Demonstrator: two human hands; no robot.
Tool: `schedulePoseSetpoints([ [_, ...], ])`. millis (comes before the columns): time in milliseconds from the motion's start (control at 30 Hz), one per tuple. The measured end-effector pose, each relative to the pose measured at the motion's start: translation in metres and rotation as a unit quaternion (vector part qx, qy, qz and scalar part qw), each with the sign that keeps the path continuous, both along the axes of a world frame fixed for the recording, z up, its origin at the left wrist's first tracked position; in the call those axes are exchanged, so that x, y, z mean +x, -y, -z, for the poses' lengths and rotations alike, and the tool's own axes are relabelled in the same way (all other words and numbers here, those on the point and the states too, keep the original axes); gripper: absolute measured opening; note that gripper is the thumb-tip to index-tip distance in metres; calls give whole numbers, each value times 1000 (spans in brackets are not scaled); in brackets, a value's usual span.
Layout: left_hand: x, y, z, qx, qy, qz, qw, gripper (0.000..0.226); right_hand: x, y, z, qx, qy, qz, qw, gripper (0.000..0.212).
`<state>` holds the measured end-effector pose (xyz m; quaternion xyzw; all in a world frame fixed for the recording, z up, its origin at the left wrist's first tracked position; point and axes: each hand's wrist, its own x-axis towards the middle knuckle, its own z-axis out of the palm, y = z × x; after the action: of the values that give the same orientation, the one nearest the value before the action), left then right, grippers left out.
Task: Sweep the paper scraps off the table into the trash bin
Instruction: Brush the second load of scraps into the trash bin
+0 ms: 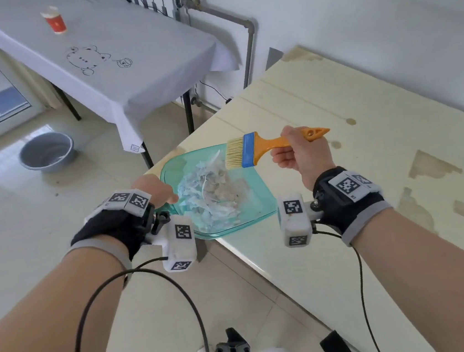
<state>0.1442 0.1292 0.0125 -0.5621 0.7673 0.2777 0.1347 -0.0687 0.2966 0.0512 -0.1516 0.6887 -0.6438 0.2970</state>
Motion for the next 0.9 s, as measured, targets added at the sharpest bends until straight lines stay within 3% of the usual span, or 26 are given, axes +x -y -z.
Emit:
schedulePoseSetpoints([
  [533, 108, 172, 23, 28, -49, -187, 981, 23, 73, 230, 11, -15, 32, -182, 983, 8],
  [700, 147, 225, 43, 40, -18, -212, 976, 20, 112, 295, 26, -1, 51, -202, 978, 17],
  [900, 198, 300, 70, 65, -5, -190, 980, 20, 171, 368, 56, 11, 80, -178, 981, 11],
])
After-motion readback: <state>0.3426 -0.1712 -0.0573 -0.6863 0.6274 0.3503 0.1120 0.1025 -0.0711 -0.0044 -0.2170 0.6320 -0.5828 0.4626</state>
